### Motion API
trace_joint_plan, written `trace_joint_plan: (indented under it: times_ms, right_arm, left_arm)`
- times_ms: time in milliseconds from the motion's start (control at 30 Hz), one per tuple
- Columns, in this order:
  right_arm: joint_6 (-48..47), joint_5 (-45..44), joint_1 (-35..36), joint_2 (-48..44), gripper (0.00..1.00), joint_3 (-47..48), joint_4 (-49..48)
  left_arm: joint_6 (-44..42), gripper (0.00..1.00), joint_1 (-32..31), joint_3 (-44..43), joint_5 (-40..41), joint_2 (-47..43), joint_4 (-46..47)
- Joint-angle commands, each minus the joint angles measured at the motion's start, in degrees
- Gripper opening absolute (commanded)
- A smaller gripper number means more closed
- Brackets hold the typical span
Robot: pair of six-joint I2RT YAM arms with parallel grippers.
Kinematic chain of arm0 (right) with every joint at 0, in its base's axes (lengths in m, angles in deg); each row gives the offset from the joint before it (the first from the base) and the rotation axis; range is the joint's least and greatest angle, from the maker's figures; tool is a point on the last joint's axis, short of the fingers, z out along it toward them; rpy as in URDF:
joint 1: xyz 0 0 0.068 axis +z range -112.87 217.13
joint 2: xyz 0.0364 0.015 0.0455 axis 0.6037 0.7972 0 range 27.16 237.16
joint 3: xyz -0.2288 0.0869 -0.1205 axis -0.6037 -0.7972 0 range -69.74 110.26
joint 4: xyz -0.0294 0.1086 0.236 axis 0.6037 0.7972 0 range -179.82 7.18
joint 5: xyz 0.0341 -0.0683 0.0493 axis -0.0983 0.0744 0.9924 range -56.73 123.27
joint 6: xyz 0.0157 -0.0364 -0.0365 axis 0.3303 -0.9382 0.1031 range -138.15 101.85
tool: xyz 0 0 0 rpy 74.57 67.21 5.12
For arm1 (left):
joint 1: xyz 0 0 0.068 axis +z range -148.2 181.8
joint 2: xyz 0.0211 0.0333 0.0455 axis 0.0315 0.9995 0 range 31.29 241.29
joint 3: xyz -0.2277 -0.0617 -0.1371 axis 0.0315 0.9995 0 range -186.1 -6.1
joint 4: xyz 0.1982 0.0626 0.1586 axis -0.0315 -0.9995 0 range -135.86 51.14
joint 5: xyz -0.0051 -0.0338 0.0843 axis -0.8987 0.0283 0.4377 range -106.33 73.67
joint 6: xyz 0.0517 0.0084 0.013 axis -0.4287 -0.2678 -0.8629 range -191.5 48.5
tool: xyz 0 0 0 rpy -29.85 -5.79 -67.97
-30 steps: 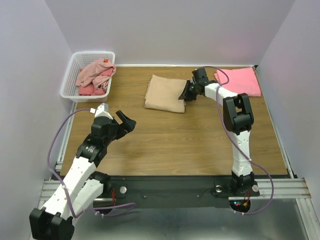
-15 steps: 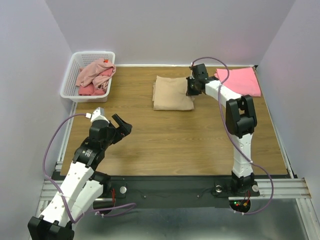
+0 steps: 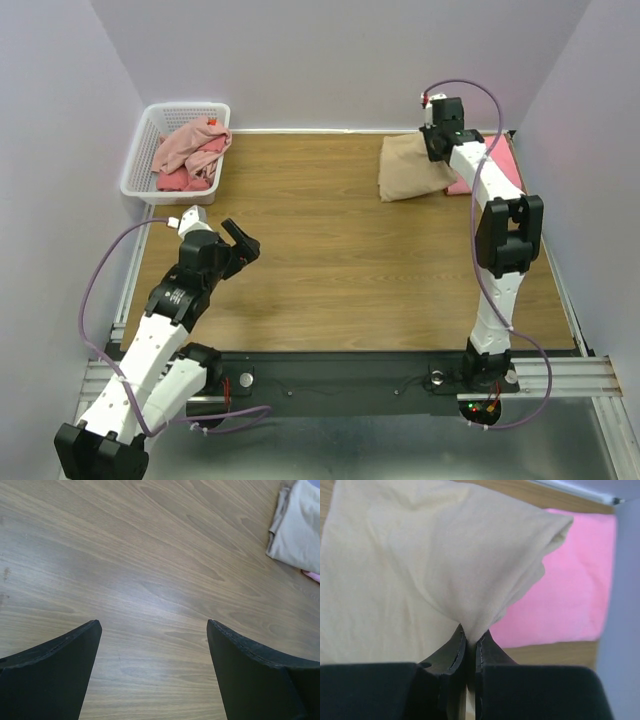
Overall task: Fold and stack the t-shirts
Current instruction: Neatly place the folded tshirt to the corner
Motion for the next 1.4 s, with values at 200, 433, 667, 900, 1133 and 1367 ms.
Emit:
trace_joint_plan:
  times_ms: [200, 433, 667, 900, 1133, 1367]
  right_arm:
    - [-12.5, -4.7, -5.3, 2.1, 0.0, 12.4, -0.9]
    - [-18.6, -0.7, -5.6, 0.3, 0.0, 13.3, -0.7]
    - [-22.0, 0.4, -6.1, -2.7, 0.0, 16.5, 0.0]
    - [-20.7, 0.8, -6.1, -5.2, 0.0, 16.1, 0.5]
    - [-17.4, -3.5, -7.3, -3.3, 0.0, 17.0, 0.4]
    - [-18.5, -2.5, -7.6, -3.6, 0.0, 16.8, 0.6]
  left_arm:
    - [-2.6, 0.99, 0.1, -3.9, 3.6, 4.8, 3.1]
    - [-3.0, 0.99, 0.1, -3.9, 3.8, 6.4, 3.4]
    - [-3.2, 0.99, 0.1, -3.8, 4.0, 5.3, 3.7]
    - [-3.0, 0.99, 0.1, -3.8, 4.4, 6.2, 3.8]
    - [-3.1, 0.99, 0.2, -4.0, 4.8, 6.2, 3.5]
    - [-2.9, 0.99, 0.2, -3.7, 5.4, 6.8, 3.9]
